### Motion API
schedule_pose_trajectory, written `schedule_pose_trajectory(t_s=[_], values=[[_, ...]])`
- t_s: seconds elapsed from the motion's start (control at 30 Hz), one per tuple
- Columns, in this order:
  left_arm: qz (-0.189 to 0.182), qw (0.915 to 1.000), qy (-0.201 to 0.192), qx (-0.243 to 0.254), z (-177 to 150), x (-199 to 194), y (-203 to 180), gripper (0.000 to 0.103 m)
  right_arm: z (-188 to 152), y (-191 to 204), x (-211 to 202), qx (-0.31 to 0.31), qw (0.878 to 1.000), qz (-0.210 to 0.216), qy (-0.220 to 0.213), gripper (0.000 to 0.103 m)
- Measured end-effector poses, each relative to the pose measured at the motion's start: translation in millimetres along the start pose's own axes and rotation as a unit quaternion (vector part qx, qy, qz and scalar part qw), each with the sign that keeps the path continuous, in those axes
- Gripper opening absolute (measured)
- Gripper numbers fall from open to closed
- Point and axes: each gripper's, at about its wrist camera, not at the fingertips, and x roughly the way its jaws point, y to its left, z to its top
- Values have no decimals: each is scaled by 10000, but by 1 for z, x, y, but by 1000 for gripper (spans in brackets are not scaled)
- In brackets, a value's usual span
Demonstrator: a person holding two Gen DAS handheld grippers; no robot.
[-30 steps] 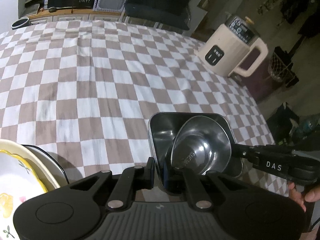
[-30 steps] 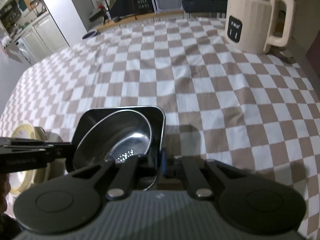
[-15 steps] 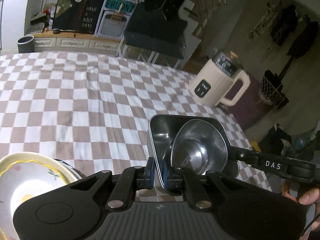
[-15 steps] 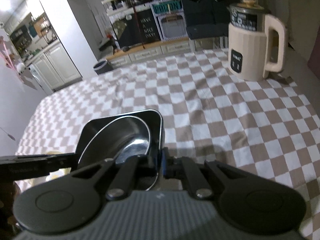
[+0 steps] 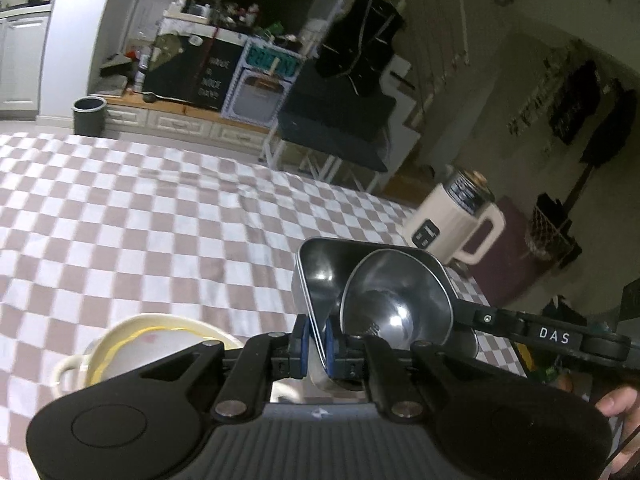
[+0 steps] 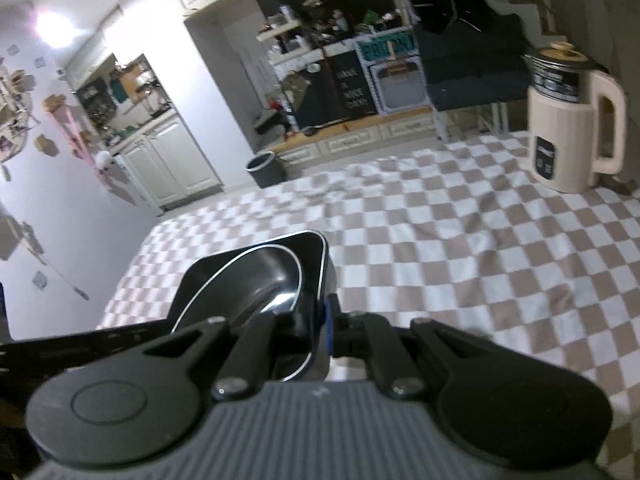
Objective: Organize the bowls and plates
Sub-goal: 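Carry the steel tray with both grippers over the cream bowl stack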
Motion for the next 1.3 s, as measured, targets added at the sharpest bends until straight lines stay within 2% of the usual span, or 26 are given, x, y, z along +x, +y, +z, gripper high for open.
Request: schedule_pose_trajectory(t_s=[0.37, 0.63, 0.83, 1.3], values=[[465, 9980, -202, -388, -7, -45, 64, 7, -6, 61, 52, -151, 9994, 271, 163, 8], [676, 9962, -135, -532, -11, -54, 94, 7, -22, 78, 86, 218, 9967, 312, 717, 8], [719, 9959, 102, -547, -12, -45, 108, 6, -32, 89, 101, 19, 9944, 105, 1049, 8], [804, 9933, 656, -500, -20, -11, 120, 7, -42, 92, 122, -90, 9900, -227, 1389, 9]])
